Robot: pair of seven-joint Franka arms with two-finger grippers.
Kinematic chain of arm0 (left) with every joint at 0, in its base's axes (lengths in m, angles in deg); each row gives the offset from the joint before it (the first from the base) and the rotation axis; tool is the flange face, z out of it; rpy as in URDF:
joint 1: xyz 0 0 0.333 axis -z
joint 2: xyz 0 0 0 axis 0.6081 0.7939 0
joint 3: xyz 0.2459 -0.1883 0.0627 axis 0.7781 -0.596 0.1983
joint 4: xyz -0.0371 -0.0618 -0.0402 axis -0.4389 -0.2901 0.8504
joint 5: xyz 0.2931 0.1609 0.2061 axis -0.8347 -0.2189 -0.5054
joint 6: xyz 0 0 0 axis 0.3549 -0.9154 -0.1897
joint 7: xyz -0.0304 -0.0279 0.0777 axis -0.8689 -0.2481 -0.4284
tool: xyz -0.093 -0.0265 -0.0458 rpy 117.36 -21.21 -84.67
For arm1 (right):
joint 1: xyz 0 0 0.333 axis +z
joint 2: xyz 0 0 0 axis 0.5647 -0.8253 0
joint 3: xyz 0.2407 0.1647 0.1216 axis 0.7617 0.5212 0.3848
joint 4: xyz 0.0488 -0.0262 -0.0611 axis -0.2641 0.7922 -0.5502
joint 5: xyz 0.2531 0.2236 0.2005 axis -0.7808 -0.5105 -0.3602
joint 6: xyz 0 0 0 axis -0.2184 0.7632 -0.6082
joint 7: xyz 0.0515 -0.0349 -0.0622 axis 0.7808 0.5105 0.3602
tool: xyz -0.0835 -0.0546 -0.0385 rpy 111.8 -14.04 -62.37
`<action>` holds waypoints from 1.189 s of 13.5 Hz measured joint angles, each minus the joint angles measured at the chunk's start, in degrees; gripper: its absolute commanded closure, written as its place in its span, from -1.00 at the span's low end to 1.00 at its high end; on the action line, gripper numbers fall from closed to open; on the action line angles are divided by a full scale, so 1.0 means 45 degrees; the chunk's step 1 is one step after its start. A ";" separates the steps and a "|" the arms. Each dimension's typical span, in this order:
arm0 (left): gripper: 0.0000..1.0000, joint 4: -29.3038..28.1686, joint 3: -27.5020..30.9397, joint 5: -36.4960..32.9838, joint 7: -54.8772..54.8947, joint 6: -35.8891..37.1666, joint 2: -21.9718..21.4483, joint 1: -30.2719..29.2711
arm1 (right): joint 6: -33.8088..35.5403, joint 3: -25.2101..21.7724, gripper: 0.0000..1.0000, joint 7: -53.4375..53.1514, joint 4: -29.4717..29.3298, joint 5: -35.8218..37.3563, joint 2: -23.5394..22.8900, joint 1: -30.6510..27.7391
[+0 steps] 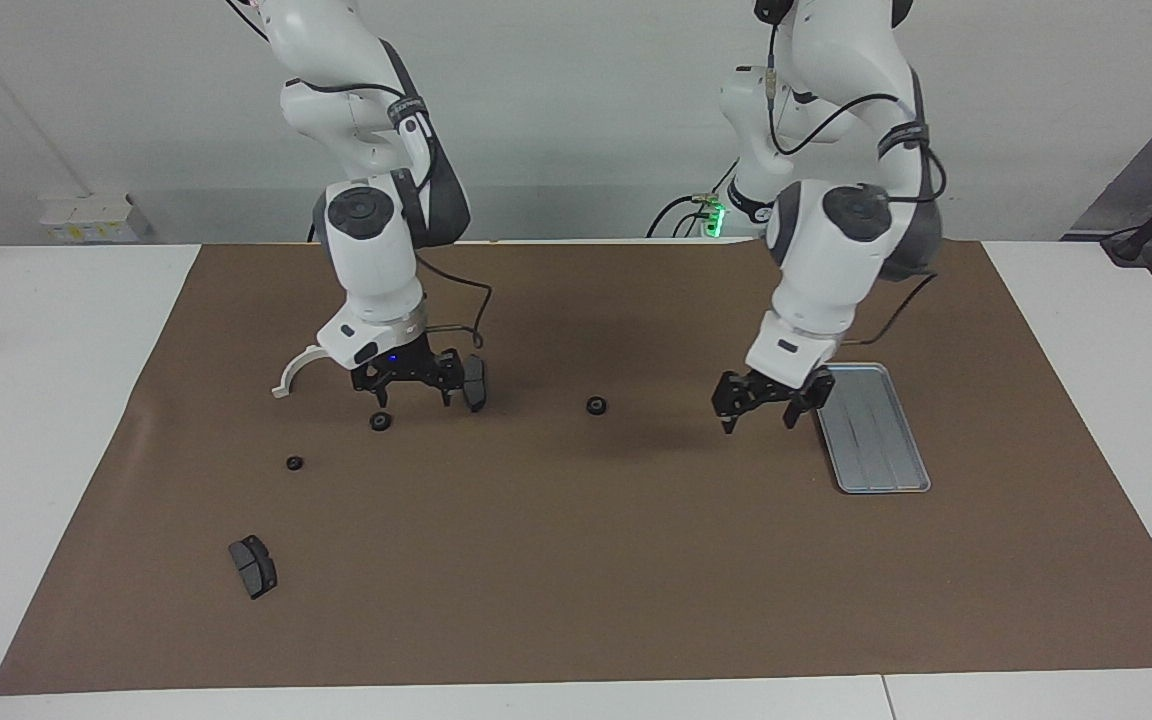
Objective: Place bearing gear from tray to pile
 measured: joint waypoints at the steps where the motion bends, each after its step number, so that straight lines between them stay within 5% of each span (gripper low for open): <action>1: -0.91 -0.0001 0.0010 0.0000 0.0814 0.0609 -0.0380 -0.0624 | 0.0004 0.0018 -1.00 -0.0511 -0.0256 -0.0008 -0.0076 0.0592; 7: -0.91 0.0193 0.0044 -0.0511 0.2429 0.3886 -0.2123 -0.2303 | 0.0019 0.0045 -1.00 -0.3380 -0.2197 -0.0016 -0.1960 0.3362; 11: -0.95 0.2256 -0.0085 -0.1347 0.2430 0.7171 -0.2549 -0.2294 | 0.0021 0.0040 -1.00 -0.4589 -0.4090 0.0447 -0.4042 0.4498; 16: -0.98 0.2395 -0.0180 -0.1376 0.2431 0.7441 -0.2440 -0.2269 | 0.0028 0.0034 -0.80 -0.4712 -0.4549 0.0810 -0.5016 0.4686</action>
